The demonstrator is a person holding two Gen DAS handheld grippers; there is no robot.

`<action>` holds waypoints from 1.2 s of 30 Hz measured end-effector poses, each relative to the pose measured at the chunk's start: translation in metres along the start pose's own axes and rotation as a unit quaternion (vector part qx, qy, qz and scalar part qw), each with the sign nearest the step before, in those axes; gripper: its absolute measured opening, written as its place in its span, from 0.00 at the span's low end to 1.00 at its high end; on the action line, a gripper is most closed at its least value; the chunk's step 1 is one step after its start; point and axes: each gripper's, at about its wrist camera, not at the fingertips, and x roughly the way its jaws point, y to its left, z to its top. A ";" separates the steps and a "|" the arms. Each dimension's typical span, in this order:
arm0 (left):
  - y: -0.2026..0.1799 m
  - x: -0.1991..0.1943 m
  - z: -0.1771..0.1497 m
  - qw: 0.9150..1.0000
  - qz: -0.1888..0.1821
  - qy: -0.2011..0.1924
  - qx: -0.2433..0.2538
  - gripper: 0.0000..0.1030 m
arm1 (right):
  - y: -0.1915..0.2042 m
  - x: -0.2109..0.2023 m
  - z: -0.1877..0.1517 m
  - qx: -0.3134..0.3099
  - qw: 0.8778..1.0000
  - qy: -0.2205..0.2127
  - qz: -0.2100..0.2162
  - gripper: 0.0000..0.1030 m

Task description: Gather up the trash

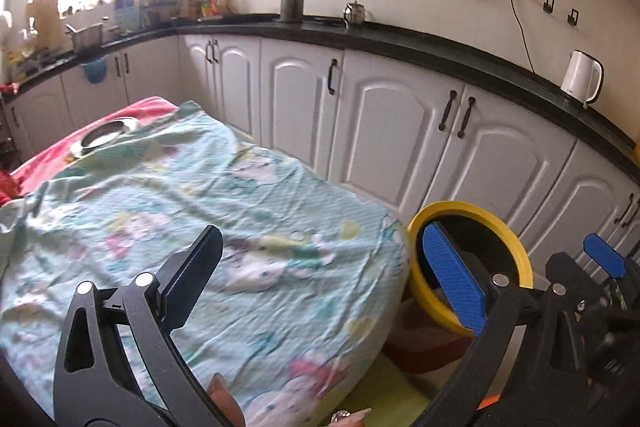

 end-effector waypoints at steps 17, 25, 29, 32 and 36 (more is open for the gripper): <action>0.012 -0.043 -0.057 0.998 0.009 -0.061 0.002 0.90 | 0.032 -0.026 -0.042 -0.072 0.992 -0.096 0.027 0.94; 0.009 -0.044 -0.059 0.998 0.008 -0.065 0.002 0.90 | 0.030 -0.021 -0.045 -0.057 0.995 -0.077 0.020 0.94; 0.010 -0.044 -0.058 0.998 0.009 -0.064 -0.003 0.90 | 0.030 -0.021 -0.047 -0.053 0.996 -0.076 0.018 0.94; 0.011 -0.045 -0.057 0.998 0.010 -0.064 -0.006 0.90 | 0.030 -0.022 -0.047 -0.054 0.995 -0.077 0.018 0.94; 0.012 -0.046 -0.057 0.998 0.013 -0.067 -0.008 0.90 | 0.030 -0.021 -0.048 -0.054 0.995 -0.077 0.018 0.94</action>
